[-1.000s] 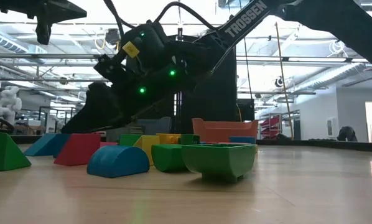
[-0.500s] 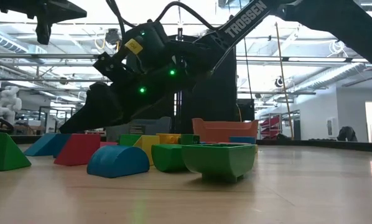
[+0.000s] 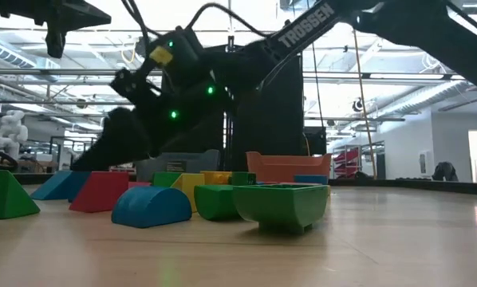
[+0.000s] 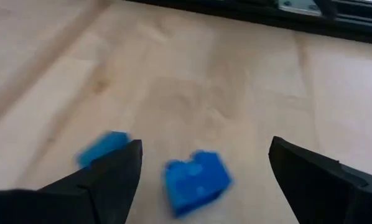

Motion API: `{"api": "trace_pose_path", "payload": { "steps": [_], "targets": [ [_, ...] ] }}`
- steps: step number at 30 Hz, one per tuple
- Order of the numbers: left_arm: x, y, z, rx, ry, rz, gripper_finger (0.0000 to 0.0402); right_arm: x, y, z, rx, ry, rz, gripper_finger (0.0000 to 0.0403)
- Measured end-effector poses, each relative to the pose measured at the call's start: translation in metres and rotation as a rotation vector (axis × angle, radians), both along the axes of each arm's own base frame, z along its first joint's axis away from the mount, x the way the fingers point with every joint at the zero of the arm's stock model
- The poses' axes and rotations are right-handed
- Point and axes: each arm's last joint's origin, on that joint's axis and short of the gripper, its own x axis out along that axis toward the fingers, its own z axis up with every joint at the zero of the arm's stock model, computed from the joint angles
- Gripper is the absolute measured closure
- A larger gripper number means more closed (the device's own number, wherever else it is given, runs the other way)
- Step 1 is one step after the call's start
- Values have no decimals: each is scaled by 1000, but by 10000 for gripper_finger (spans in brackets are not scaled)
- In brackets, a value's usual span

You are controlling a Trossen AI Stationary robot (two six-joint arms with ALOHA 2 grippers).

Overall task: Sort blocks by size
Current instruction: Put the small blue game piece into the black bin

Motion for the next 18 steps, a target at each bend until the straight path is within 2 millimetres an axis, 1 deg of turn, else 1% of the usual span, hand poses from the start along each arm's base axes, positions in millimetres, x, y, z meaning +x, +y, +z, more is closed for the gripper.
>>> {"api": "trace_pose_path", "payload": {
  "steps": [5, 7, 11, 15, 18],
  "targets": [
    [0, 0, -1, 3, 6, 0, 402, 1, -7, -4, 27, 18, -19, 64],
    [0, 0, -1, 3, 7, 0, 401, 0, -6, -7, 42, 31, -19, 64],
    [0, 0, -1, 5, 15, 0, 402, 1, -1, -20, 51, 39, 10, 64],
    [0, 0, -3, -6, 23, -1, 402, 1, 1, -21, 55, 39, 10, 66],
    [0, 0, -3, -10, 21, -1, 402, 1, 2, -23, 60, 50, 12, 82]
  ]
}}
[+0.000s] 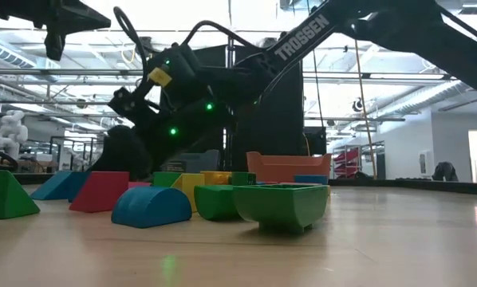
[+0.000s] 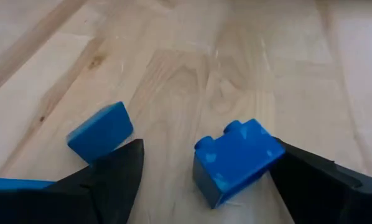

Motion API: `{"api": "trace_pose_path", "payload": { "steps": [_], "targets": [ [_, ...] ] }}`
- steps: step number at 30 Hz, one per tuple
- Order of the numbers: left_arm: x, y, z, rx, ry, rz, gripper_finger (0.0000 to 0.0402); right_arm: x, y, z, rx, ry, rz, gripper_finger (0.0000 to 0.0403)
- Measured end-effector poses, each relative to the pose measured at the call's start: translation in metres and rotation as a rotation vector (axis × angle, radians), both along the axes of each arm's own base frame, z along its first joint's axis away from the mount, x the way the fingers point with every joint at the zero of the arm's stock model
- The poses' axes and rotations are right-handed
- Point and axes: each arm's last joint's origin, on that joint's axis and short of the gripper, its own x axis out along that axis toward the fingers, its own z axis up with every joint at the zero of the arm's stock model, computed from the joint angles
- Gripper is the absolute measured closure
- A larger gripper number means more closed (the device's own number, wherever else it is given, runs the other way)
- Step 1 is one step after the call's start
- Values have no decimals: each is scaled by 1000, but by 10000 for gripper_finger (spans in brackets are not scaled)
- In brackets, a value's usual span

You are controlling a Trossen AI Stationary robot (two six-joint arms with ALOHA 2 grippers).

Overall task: Sort blocks by size
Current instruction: Put the small blue game piece into the black bin

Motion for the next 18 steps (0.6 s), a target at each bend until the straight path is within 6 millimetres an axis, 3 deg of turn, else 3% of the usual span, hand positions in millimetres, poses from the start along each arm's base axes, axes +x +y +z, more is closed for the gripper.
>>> {"api": "trace_pose_path", "payload": {
  "steps": [4, 11, 18],
  "targets": [
    [0, 0, 0, -1, -1, 0, 402, 0, 0, -1, 29, 15, -23, 134],
    [0, 0, 0, -1, -1, 0, 402, -1, -5, -2, 103, 49, -89, 267],
    [0, 0, 0, -1, -2, 0, 402, 5, -11, 11, 193, 80, -153, 271]
  ]
}}
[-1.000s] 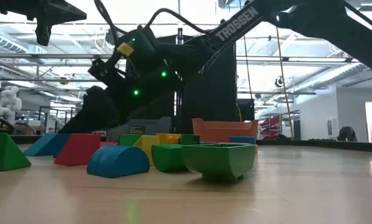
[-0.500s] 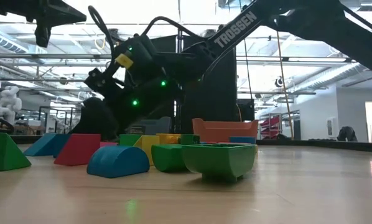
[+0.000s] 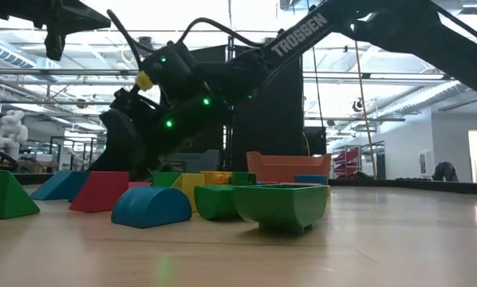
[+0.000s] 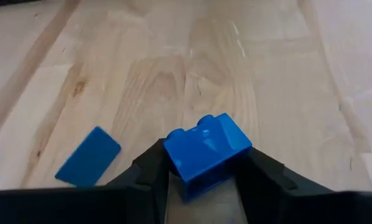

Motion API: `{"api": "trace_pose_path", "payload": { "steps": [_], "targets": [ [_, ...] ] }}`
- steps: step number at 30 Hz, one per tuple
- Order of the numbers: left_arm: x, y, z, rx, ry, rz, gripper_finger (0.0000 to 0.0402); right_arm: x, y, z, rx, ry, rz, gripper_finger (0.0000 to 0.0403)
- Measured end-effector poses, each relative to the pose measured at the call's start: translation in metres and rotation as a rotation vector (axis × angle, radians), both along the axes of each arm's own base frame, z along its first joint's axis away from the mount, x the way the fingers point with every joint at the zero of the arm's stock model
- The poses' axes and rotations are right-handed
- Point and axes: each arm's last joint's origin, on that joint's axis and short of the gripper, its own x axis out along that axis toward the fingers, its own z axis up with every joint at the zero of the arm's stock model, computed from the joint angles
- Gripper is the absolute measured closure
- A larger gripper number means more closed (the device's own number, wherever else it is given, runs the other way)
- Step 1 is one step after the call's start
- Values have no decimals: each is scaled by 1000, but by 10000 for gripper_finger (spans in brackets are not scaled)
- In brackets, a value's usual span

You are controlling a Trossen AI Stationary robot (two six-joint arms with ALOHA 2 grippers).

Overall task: Sort blocks by size
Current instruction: Put the small blue game piece into the black bin

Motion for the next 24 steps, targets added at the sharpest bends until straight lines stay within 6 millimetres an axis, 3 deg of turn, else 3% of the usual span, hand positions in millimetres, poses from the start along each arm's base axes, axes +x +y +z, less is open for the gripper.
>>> {"api": "trace_pose_path", "payload": {
  "steps": [2, 6, 12, 19, 21, 24],
  "targets": [
    [0, 0, 0, 0, 0, 0, 402, 7, -7, 15, -5, -9, -10, 271],
    [0, 0, 0, 0, 0, 0, 402, 18, -34, 64, -111, -71, -54, 271],
    [0, 0, 0, 0, -1, 0, 402, 11, -104, 110, -259, -63, -205, 271],
    [0, 0, 0, 1, 2, 0, 402, -18, -194, 110, -180, 5, -412, 271],
    [0, 0, -1, 4, 9, 0, 402, -25, -209, 107, -151, 24, -455, 271],
    [0, 0, -3, 10, 27, 0, 402, -29, -216, 103, -106, 46, -441, 270]
  ]
}}
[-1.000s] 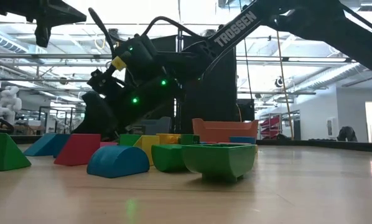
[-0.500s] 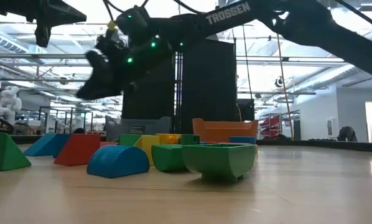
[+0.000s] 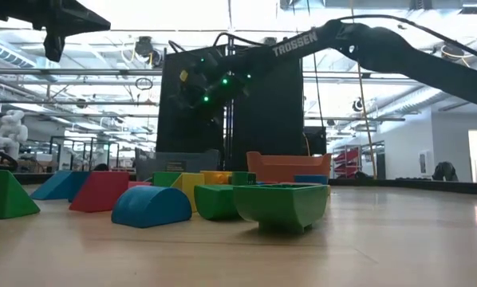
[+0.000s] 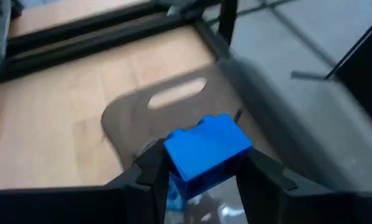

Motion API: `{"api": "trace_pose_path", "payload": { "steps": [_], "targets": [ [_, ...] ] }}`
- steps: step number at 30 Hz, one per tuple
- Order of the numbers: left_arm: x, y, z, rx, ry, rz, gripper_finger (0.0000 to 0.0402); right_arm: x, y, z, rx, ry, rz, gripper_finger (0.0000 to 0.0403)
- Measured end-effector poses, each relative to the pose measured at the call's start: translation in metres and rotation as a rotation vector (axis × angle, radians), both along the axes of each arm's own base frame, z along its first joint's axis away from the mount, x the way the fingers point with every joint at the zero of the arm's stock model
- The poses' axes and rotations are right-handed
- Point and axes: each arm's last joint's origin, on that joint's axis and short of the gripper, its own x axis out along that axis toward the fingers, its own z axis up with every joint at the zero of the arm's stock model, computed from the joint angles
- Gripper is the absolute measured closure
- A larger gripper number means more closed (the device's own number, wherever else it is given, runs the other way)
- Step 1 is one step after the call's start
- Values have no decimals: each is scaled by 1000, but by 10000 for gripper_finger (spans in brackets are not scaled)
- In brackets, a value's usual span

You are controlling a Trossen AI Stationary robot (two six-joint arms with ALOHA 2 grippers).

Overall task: Sort blocks by size
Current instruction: Put the small blue game piece into the black bin, then put the small blue block into the black bin

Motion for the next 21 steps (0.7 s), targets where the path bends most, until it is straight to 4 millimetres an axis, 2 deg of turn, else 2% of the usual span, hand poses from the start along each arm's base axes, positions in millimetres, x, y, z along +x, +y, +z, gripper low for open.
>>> {"api": "trace_pose_path", "payload": {
  "steps": [2, 7, 10, 13, 16, 18, 21],
  "targets": [
    [0, 0, -1, 2, 6, 0, 402, 0, 1, -3, 13, 15, 12, 251],
    [0, 0, -2, 6, 16, 0, 402, 0, 3, -1, 5, 11, 17, 141],
    [0, 0, -2, 6, 16, 0, 402, 0, 2, 0, 25, 2, -2, 101],
    [0, 0, -2, 6, 16, 0, 402, -1, 3, 4, 51, -15, 4, 89],
    [0, 0, -2, 6, 16, 0, 402, 2, 14, 10, 160, -64, 140, 94],
    [0, 0, -2, 6, 16, 0, 402, 9, 34, 13, 216, -83, 243, 102],
    [0, 0, -2, 6, 17, 0, 402, 19, 74, 11, 232, -48, 356, 115]
  ]
}}
